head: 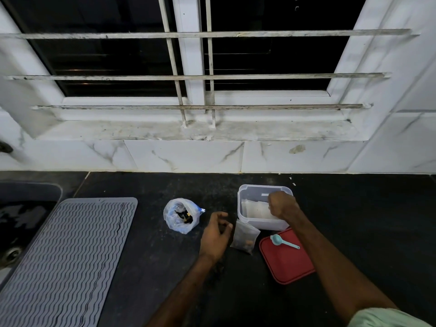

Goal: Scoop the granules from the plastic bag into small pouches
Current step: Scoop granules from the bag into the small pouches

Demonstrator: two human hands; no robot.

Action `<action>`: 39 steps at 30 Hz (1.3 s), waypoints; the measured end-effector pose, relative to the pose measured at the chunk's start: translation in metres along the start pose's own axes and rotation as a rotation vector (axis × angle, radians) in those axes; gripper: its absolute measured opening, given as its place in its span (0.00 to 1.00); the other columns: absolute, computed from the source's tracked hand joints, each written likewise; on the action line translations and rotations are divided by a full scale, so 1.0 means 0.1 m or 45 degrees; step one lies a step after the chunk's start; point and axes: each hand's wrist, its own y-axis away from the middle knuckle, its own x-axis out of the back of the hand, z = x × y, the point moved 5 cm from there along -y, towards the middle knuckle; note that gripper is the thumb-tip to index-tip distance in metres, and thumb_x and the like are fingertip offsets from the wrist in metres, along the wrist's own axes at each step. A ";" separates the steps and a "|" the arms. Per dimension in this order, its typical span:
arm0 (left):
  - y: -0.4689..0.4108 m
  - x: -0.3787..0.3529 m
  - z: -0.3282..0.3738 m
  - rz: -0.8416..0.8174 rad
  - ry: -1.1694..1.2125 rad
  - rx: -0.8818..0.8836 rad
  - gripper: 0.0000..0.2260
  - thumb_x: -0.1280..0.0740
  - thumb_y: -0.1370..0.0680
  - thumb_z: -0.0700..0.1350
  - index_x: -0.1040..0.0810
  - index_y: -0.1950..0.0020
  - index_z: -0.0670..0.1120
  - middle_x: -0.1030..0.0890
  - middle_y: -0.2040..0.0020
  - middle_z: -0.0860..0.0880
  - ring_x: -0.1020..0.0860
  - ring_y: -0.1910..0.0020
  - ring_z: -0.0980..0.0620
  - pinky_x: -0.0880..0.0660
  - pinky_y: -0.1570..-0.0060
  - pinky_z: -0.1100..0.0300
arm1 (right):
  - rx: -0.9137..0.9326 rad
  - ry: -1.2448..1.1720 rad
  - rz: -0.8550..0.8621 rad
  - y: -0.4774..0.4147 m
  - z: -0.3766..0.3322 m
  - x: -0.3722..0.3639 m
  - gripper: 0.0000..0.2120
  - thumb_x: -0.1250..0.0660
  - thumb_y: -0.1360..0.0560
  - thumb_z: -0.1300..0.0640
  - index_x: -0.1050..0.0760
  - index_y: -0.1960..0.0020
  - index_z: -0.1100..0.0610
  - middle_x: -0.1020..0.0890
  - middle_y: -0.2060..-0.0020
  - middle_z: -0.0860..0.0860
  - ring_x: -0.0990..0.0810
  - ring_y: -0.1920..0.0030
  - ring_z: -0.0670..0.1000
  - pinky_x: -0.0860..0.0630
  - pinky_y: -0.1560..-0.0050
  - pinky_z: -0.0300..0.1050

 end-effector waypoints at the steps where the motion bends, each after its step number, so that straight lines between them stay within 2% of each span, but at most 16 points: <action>1: -0.01 0.00 0.00 0.006 0.012 0.003 0.13 0.32 0.23 0.47 0.28 0.40 0.55 0.18 0.53 0.55 0.18 0.54 0.54 0.20 0.50 0.45 | 0.021 -0.036 -0.017 0.00 0.00 -0.01 0.16 0.33 0.24 0.55 0.24 0.38 0.58 0.21 0.39 0.54 0.23 0.38 0.53 0.28 0.38 0.45; 6: 0.03 -0.12 0.03 -0.026 0.053 0.036 0.13 0.32 0.23 0.44 0.28 0.40 0.54 0.18 0.51 0.52 0.18 0.52 0.53 0.19 0.50 0.47 | 0.089 -0.072 -0.102 0.06 0.05 -0.06 0.24 0.26 0.30 0.53 0.26 0.36 0.56 0.21 0.40 0.54 0.23 0.40 0.54 0.27 0.39 0.45; 9: 0.10 -0.19 0.08 -0.056 0.047 0.034 0.13 0.32 0.22 0.43 0.28 0.40 0.53 0.18 0.49 0.52 0.19 0.51 0.55 0.19 0.50 0.50 | 0.067 -0.047 -0.081 0.02 0.07 -0.07 0.18 0.30 0.28 0.56 0.24 0.38 0.57 0.20 0.41 0.54 0.22 0.40 0.55 0.26 0.40 0.45; 12: 0.10 -0.17 0.09 -0.059 0.028 0.032 0.12 0.32 0.22 0.43 0.28 0.41 0.54 0.18 0.51 0.53 0.19 0.53 0.55 0.19 0.50 0.51 | 0.038 0.000 -0.023 0.04 0.07 -0.06 0.14 0.34 0.26 0.58 0.21 0.41 0.58 0.19 0.42 0.55 0.21 0.41 0.55 0.25 0.40 0.46; 15: 0.06 -0.12 0.07 -0.045 0.013 0.039 0.13 0.32 0.24 0.44 0.29 0.43 0.57 0.18 0.53 0.53 0.18 0.55 0.54 0.19 0.51 0.49 | 0.012 -0.013 0.011 0.06 0.09 -0.06 0.15 0.34 0.26 0.58 0.22 0.40 0.59 0.20 0.41 0.55 0.23 0.39 0.55 0.26 0.38 0.46; 21: 0.01 -0.15 0.11 -0.030 0.025 0.040 0.13 0.32 0.23 0.43 0.28 0.40 0.54 0.18 0.51 0.53 0.18 0.53 0.52 0.19 0.51 0.49 | 0.059 -0.107 -0.084 0.08 0.11 -0.08 0.22 0.27 0.30 0.55 0.25 0.38 0.58 0.20 0.41 0.55 0.22 0.40 0.55 0.26 0.40 0.45; 27: 0.03 -0.18 0.15 -0.004 0.029 0.004 0.12 0.32 0.22 0.43 0.28 0.41 0.53 0.18 0.51 0.53 0.19 0.53 0.53 0.19 0.53 0.53 | 0.057 -0.015 -0.048 0.08 0.12 -0.10 0.15 0.35 0.24 0.56 0.22 0.40 0.59 0.19 0.41 0.56 0.21 0.40 0.55 0.27 0.39 0.46; 31: 0.06 -0.18 0.13 0.008 0.036 0.006 0.12 0.32 0.22 0.43 0.28 0.41 0.52 0.18 0.52 0.53 0.19 0.55 0.53 0.19 0.53 0.51 | 0.091 -0.022 -0.058 0.13 0.12 -0.05 0.18 0.30 0.27 0.52 0.22 0.40 0.58 0.20 0.41 0.54 0.22 0.40 0.54 0.29 0.40 0.44; 33: 0.08 -0.19 0.11 0.005 0.047 0.014 0.12 0.32 0.22 0.42 0.28 0.41 0.53 0.18 0.53 0.53 0.19 0.55 0.52 0.19 0.53 0.50 | 0.088 -0.034 -0.046 0.16 0.13 -0.03 0.19 0.29 0.28 0.54 0.24 0.39 0.58 0.20 0.41 0.53 0.23 0.40 0.54 0.29 0.41 0.43; 39: 0.07 -0.14 0.19 0.028 0.067 0.010 0.12 0.32 0.23 0.43 0.28 0.41 0.54 0.18 0.52 0.53 0.18 0.54 0.53 0.19 0.52 0.49 | -0.019 0.087 0.082 0.24 0.05 0.25 0.13 0.37 0.23 0.57 0.23 0.39 0.56 0.19 0.41 0.53 0.22 0.39 0.54 0.26 0.41 0.46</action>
